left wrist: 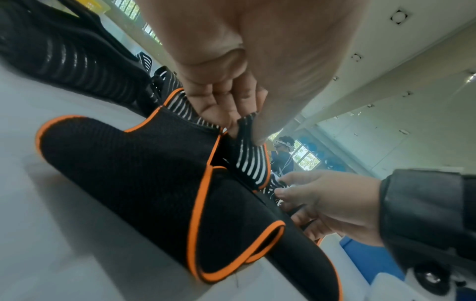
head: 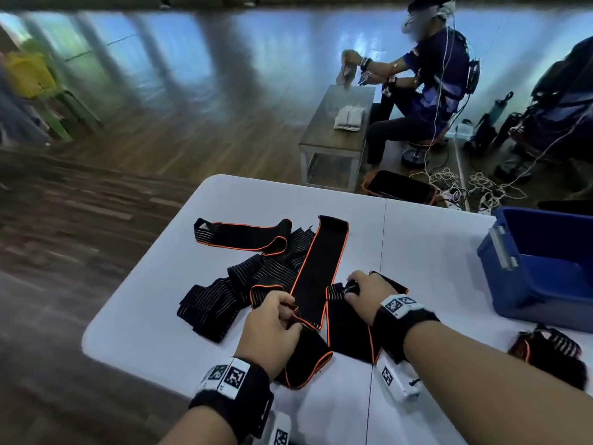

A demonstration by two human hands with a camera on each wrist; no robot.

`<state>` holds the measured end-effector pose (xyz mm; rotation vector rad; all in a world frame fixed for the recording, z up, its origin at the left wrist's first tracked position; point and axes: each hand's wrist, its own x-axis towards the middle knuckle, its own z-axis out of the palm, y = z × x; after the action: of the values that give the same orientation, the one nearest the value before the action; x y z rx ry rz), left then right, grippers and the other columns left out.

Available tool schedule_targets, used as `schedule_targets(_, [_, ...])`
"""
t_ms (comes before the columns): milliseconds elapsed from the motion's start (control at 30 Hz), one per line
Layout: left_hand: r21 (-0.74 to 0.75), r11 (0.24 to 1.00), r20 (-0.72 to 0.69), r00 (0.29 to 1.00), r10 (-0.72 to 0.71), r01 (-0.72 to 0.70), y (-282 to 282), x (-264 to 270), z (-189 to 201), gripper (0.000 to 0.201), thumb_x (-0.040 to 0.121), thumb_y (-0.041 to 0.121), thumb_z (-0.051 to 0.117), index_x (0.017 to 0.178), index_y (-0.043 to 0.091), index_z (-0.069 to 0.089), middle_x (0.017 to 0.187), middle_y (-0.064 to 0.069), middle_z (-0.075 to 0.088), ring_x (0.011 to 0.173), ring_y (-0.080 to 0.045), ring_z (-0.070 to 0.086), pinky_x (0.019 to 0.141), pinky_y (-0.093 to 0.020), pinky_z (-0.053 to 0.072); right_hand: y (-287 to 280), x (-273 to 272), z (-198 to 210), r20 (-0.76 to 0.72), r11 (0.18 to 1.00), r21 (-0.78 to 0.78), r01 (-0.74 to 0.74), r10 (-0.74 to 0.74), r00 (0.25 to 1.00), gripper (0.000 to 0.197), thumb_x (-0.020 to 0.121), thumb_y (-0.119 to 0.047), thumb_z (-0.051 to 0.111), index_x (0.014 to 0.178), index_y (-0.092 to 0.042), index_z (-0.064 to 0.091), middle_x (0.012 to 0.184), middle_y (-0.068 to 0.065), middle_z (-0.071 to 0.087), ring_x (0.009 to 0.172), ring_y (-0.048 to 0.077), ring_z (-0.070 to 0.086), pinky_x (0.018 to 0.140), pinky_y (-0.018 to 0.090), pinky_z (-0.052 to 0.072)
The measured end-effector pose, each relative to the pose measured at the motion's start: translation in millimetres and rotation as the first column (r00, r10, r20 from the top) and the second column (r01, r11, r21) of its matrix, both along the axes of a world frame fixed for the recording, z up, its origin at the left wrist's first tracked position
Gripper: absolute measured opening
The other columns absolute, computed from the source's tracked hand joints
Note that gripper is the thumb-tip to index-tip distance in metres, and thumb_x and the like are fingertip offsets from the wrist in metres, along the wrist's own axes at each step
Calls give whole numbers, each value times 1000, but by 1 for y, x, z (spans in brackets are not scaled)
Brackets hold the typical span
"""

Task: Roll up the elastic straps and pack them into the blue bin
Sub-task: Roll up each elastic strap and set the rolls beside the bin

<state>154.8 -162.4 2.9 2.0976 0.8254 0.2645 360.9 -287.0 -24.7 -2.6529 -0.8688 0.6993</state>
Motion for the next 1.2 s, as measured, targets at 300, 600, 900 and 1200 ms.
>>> schedule_targets(300, [-19, 994, 149, 984, -100, 103, 3, 6, 32, 12, 93, 16, 68, 97, 24, 76, 87, 15, 73, 88, 4, 66, 81, -9, 47, -11, 2, 23, -23, 960, 192, 205, -204, 979, 17, 95, -36, 56, 87, -21, 56, 82, -2, 58, 90, 26, 60, 73, 31, 43])
schedule_targets(600, [199, 949, 180, 943, -279, 243, 11, 73, 120, 30, 104, 35, 47, 82, 18, 59, 69, 5, 59, 69, -11, 55, 68, -31, 40, -31, 16, 141, -335, 706, 590, 392, -228, 914, 24, 82, -21, 79, 84, -13, 57, 68, 11, 60, 60, 23, 59, 56, 36, 53])
schedule_targets(900, [157, 934, 446, 821, -357, 321, -6, 127, 218, 8, 83, 22, 80, 81, 21, 72, 69, 5, 69, 63, -5, 61, 63, -24, 50, -67, -1, 241, -407, 357, 825, 438, -160, 899, 25, 82, 13, 67, 88, -11, 68, 81, 9, 69, 68, 17, 66, 67, 33, 58])
schedule_targets(1200, [241, 898, 530, 725, -439, 367, -37, 145, 265, 15, 90, 33, 72, 77, 25, 69, 69, 5, 70, 66, -16, 68, 65, -44, 60, -100, -12, 274, -384, 222, 872, 436, -241, 891, 21, 88, 3, 67, 93, -14, 77, 87, 17, 74, 77, 25, 68, 80, 47, 58])
